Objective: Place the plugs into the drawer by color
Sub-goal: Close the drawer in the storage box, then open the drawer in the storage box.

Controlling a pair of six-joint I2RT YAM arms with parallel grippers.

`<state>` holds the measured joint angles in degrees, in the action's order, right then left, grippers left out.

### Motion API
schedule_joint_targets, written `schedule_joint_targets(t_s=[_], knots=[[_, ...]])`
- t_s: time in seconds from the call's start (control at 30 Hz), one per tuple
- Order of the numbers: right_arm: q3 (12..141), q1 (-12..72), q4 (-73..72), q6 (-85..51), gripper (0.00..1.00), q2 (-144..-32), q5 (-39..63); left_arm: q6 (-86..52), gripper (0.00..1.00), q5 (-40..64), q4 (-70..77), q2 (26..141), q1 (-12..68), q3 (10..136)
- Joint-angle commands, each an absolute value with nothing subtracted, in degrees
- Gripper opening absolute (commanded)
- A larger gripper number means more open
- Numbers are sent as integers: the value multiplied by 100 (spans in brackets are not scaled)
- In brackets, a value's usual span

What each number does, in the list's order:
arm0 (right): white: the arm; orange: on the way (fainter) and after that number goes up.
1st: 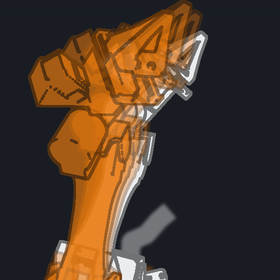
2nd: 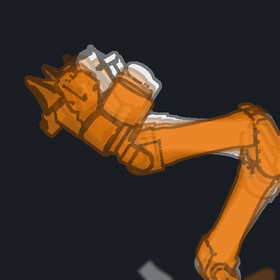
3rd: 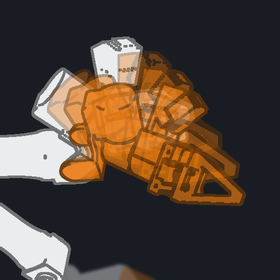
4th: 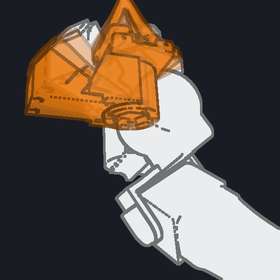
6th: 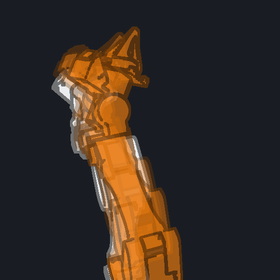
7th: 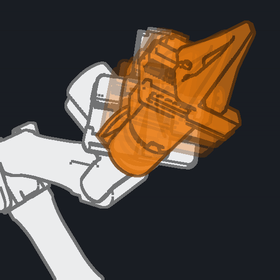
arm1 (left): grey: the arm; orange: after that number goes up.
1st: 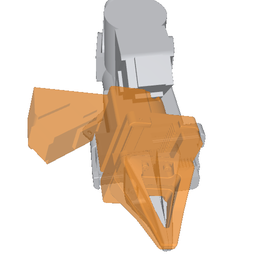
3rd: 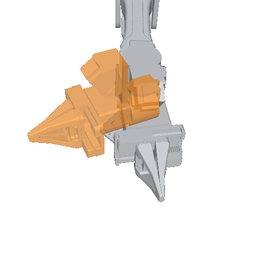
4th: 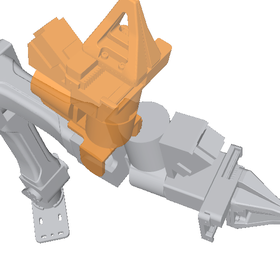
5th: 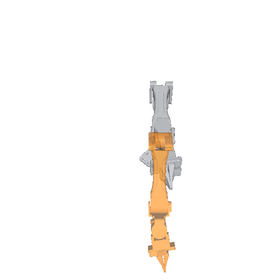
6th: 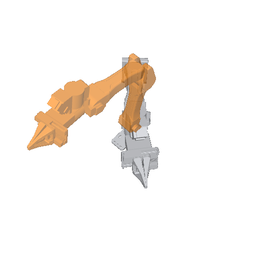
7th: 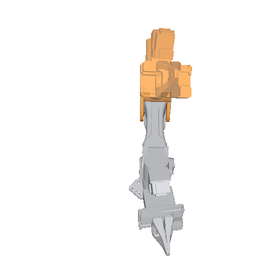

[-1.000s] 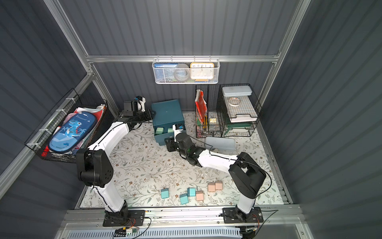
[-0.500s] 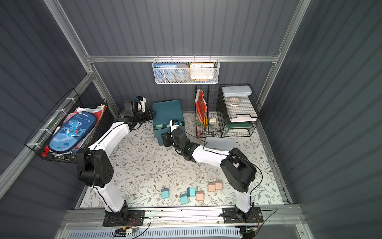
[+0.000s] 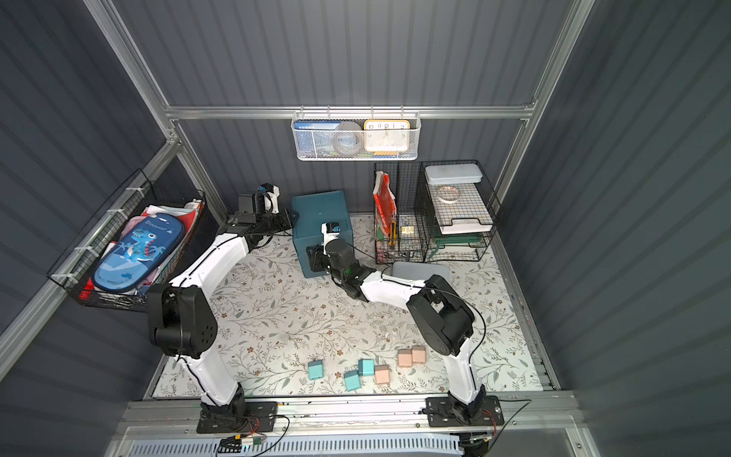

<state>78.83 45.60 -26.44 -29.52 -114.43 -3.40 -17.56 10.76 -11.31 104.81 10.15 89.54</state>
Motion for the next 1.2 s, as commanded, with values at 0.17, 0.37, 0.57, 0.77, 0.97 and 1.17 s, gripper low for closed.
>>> schedule_joint_targets(t_s=[0.17,0.37,0.57,0.77,0.97,1.17], knots=[[6115,4287,-3710,-4782,40,-10289,-7,-1648,31,1488,-1855,10804,1171,8706],[5565,3991,-4341,-5683,40,-10292,257,-1662,31,1514,-1881,10917,1169,8728],[5401,3772,-5080,-6391,40,-10696,448,-1661,31,1499,-1863,10913,1173,8714],[5478,3670,-5383,-6674,40,-11055,554,-1679,31,1529,-1822,10931,1169,8703],[5486,3578,-5675,-6879,42,-11231,586,-1663,31,1543,-1830,10891,1169,8695],[5672,3560,-5642,-6924,46,-11483,746,-1676,31,1558,-1828,10936,1169,8710]])
